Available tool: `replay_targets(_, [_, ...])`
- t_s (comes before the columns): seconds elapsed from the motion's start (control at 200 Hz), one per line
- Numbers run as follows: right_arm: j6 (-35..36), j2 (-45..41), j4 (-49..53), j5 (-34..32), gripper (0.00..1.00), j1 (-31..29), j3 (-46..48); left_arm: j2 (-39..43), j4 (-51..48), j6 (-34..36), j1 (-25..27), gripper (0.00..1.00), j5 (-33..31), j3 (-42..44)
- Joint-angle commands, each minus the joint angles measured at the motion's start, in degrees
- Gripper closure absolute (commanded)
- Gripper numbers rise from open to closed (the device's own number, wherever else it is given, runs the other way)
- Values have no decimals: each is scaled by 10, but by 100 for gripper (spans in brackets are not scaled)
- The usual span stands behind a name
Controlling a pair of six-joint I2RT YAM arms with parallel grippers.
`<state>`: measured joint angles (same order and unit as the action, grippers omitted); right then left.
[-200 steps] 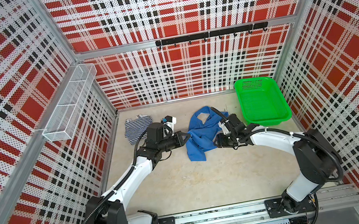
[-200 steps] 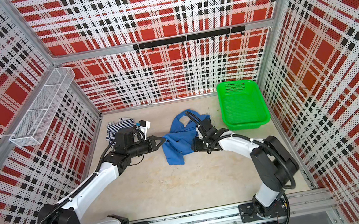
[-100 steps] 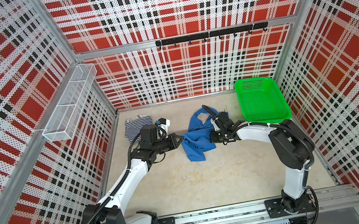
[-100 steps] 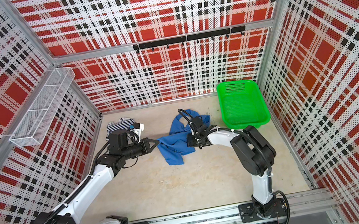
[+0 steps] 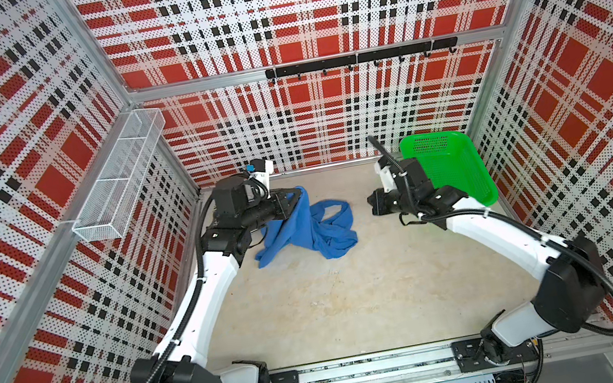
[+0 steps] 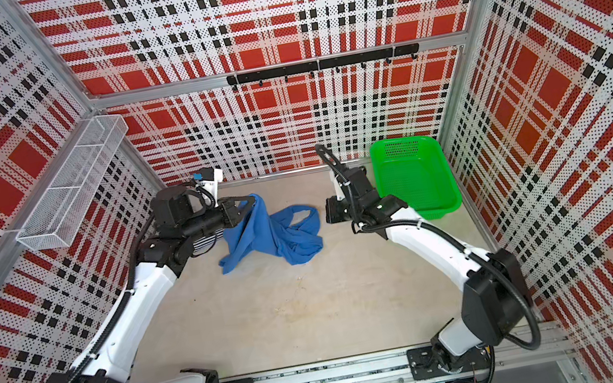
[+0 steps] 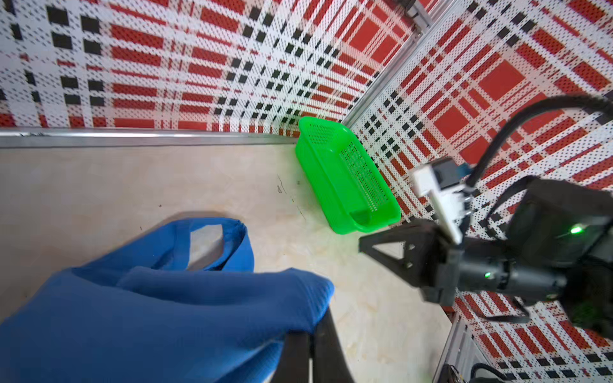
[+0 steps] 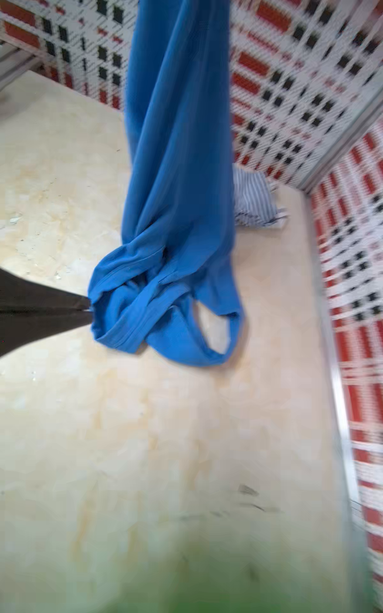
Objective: Fold and stack the tank tops
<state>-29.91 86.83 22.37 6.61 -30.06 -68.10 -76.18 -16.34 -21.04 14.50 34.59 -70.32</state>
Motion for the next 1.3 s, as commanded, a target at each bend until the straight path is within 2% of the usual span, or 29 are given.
replay_targets(0.0, [-40,0,-20,26,99,7,50,-32,23,-23,47,100,19,-9])
replay_targets(0.085, [-42,-8,-21,33,94,31,72,-82,47,-43,99,100,25,-49])
replay_targets(0.2, [-43,-30,-25,51,91,70,108,-155,86,-70,154,100,46,-162])
replay_targets(0.301, [-39,-56,-19,54,90,99,134,-199,97,-85,160,100,60,-254])
replay_targets(0.381, [-28,-77,4,47,88,113,141,-209,54,-60,144,100,42,-279])
replay_targets(0.441, [-22,-91,26,39,84,120,143,-193,31,-41,123,100,18,-239])
replay_targets(0.561, [8,-104,69,19,74,123,152,-129,38,-29,70,100,-4,-59])
replay_targets(0.631, [17,-104,90,14,72,124,156,-84,63,-35,42,100,-3,50])
replay_targets(0.792, [31,-105,120,0,68,124,158,-22,75,-26,35,100,2,199])
replay_targets(0.942, [48,-100,151,-54,53,130,160,5,49,-12,51,100,-21,263])
replay_targets(1.032, [58,-85,140,-63,50,144,168,10,46,-9,52,100,-22,283])
replay_targets(1.143, [64,-52,93,-56,46,158,164,10,46,-4,53,100,-19,287])
replay_targets(1.293, [83,33,37,-10,40,165,130,4,49,-4,56,100,-18,286])
